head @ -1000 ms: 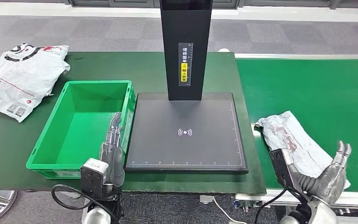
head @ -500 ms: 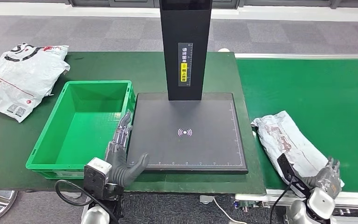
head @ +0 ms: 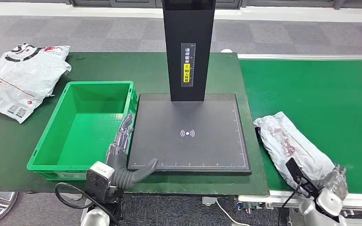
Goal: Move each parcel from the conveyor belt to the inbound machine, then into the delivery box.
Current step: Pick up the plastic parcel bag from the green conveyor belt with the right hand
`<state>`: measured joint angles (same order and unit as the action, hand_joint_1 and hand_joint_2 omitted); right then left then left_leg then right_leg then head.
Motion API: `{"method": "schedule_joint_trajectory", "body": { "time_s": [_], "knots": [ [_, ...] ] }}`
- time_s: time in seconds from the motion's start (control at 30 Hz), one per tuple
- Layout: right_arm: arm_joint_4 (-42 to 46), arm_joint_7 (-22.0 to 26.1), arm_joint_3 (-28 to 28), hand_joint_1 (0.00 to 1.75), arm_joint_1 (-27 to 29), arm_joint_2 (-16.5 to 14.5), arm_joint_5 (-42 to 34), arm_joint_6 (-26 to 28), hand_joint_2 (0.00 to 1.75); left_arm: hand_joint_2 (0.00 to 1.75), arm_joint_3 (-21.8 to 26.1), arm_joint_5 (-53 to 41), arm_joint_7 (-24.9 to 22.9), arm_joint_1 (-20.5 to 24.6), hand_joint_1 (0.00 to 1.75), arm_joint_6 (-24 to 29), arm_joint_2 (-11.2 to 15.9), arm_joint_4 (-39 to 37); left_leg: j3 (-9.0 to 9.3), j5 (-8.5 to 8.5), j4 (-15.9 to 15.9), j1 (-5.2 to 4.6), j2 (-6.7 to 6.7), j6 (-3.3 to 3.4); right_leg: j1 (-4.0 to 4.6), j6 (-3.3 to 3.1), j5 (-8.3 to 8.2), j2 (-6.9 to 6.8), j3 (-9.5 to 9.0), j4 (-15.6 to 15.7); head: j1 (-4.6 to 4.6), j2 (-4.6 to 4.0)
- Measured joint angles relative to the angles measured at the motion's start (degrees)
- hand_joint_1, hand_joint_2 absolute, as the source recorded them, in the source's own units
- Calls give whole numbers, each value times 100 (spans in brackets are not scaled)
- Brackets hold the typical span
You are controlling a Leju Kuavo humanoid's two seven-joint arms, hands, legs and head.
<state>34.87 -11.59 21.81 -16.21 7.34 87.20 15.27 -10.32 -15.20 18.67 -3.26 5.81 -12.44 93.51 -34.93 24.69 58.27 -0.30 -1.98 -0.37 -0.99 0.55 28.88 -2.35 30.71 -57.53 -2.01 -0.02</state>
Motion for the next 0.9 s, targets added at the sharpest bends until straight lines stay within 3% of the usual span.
{"method": "schedule_joint_trajectory", "body": {
  "time_s": [0.3,0.9],
  "knots": [
    [-402,813,283,175,-182,-6,-464,85,175,175,-13,-186,-6,17,0,121,84,-3,0,-1,1,1,-2,1,2,0,-1,3,-1,0,-1,0],
    [454,1074,282,175,141,-335,-953,0,175,175,-13,-426,-20,28,0,151,92,84,-5,-1,1,1,1,1,2,0,-1,1,1,-1,0,1]
  ]
}}
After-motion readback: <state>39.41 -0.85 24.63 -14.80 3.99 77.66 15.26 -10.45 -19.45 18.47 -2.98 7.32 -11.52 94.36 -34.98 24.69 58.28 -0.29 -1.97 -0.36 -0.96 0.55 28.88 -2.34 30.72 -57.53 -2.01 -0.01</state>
